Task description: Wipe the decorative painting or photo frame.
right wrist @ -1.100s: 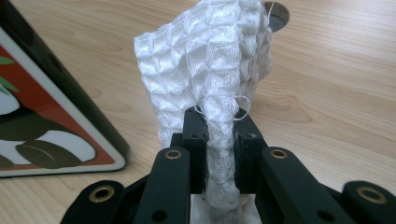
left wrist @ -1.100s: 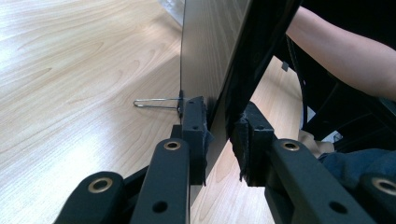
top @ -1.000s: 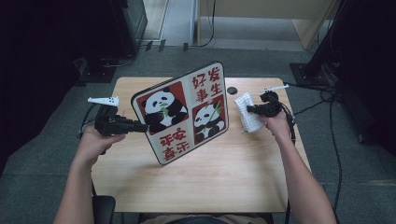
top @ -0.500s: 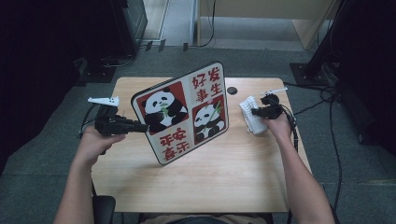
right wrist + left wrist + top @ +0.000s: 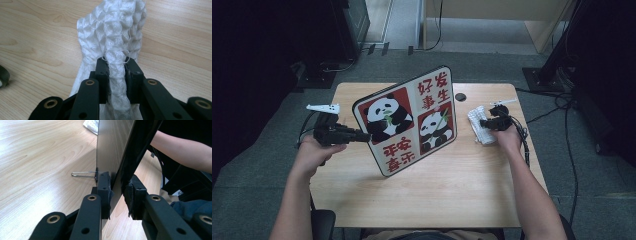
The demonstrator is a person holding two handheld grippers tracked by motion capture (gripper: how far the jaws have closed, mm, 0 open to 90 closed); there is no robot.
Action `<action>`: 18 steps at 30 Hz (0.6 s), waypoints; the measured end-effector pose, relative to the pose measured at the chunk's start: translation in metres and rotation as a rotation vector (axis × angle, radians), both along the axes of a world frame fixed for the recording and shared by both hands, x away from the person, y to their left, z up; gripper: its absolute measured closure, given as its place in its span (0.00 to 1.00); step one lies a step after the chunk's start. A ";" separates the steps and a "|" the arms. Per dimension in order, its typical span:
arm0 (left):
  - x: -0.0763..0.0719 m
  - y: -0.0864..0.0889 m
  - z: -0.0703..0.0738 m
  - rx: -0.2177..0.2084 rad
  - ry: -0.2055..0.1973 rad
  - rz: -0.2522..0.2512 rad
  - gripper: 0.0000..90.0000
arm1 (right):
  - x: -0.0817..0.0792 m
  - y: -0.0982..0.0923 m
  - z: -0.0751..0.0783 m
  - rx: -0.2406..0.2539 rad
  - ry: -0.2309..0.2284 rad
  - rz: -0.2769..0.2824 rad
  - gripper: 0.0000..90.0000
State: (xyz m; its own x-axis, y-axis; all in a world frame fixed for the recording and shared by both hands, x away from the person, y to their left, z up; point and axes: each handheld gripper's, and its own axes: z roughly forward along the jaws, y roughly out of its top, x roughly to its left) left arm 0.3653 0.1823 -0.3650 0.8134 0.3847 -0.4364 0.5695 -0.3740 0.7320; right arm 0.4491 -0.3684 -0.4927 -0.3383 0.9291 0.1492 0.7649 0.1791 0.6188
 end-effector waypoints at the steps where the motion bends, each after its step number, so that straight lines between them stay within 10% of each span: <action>1: 0.000 0.000 0.000 0.000 0.001 0.001 0.84 | 0.000 -0.001 -0.001 -0.002 -0.001 0.001 0.84; 18: 0.000 0.000 0.000 0.001 0.008 0.002 0.83 | 0.000 -0.006 0.000 0.016 0.015 0.003 0.56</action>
